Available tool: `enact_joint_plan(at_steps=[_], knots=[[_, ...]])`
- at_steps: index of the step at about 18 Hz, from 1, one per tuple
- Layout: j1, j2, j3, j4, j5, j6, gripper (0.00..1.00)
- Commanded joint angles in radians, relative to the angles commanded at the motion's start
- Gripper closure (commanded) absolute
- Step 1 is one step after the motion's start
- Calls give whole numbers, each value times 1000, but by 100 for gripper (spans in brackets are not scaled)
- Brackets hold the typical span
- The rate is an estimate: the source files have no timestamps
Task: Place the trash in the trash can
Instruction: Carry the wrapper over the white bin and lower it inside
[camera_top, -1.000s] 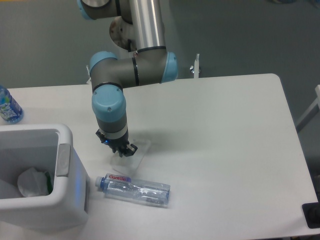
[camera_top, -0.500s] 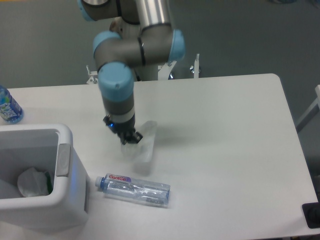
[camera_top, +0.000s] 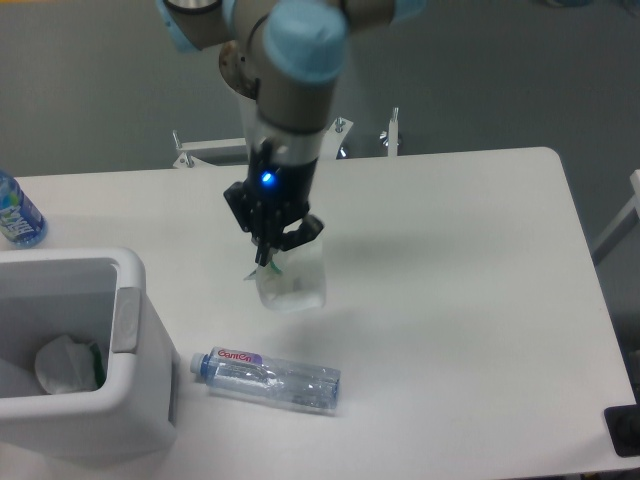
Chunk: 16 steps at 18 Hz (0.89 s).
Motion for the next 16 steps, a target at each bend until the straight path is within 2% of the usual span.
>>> enact_joint_plan(at_steps=[2, 4, 6, 8, 14, 16], knots=[[-3, -14, 42, 20, -54, -78, 100], [-9, -41, 63, 78, -92, -170, 100], [-18, -44, 72, 135, -98, -268, 100], [-57, -57, 91, 166, -105, -327, 100], [-175, -90, 140, 170, -106, -424, 100], [-219, -118, 157, 172, -106, -445, 100]])
